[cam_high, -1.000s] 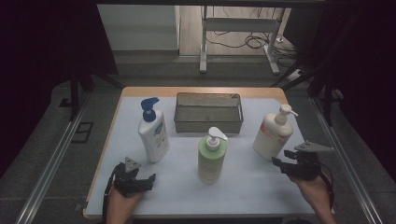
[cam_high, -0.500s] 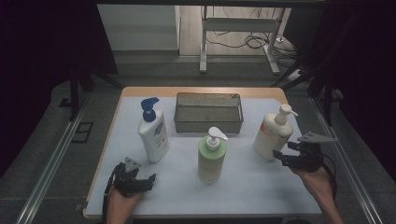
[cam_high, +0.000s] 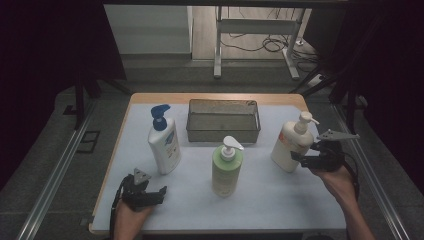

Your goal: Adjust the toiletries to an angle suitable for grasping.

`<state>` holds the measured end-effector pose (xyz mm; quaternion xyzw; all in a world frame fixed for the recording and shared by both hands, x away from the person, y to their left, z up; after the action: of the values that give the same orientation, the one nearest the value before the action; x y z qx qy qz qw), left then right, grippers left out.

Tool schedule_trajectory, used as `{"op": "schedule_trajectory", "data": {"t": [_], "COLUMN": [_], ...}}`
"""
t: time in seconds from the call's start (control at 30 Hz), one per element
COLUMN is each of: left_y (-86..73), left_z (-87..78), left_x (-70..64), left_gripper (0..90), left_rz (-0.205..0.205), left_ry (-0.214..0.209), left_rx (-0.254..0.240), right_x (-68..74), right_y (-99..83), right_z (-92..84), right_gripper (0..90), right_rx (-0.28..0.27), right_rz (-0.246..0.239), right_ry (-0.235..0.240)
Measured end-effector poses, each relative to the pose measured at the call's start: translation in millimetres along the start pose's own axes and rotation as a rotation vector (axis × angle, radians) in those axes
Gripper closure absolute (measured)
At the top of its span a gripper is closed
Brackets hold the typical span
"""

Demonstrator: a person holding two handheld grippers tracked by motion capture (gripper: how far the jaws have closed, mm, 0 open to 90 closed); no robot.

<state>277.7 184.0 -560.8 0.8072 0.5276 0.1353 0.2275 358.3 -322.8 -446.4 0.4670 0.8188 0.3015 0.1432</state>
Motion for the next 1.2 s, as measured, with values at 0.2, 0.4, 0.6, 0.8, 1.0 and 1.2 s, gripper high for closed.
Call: {"op": "schedule_trajectory", "data": {"t": [0.2,0.4,0.6,0.8,1.0,1.2], "left_y": [0.0,0.0,0.0,0.0,0.0,0.0], "left_z": [0.0,0.0,0.0,0.0,0.0,0.0], "left_x": [0.0,0.0,0.0,0.0,0.0,0.0], "left_gripper": [10.6,10.6,10.6,10.6,10.6,10.6], "left_rz": [0.000,0.000,0.000,0.000,0.000,-0.001], "left_ry": [0.000,0.000,0.000,0.000,0.000,0.000], "left_rx": [0.000,0.000,0.000,0.000,0.000,-0.001], "right_x": [-0.9,-3.4,-4.3,-4.0,-2.6,-0.2], "right_y": [11.4,17.6,22.2,23.4,22.6,23.2], "right_z": [3.5,10.3,16.3,17.9,15.5,12.1], "right_gripper": [21.1,21.6,27.4,32.9,35.7,36.3], "right_rx": [0.008,0.023,0.029,0.030,0.032,0.043], "right_rz": [-0.017,-0.024,-0.033,-0.043,-0.034,0.001], "right_ry": [-0.005,0.001,0.005,-0.001,-0.001,-0.034]}}
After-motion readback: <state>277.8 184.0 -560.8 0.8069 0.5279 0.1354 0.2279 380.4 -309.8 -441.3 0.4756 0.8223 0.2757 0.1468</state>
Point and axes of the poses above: each handheld gripper's, and its own axes: z roughly forward along the jaws, y roughly out of its top, x roughly to its left, the point moved 5 cm from there along z, roughly forward along the jaws, and after that the axes turned 12 degrees about x, right-handed, at the moved point
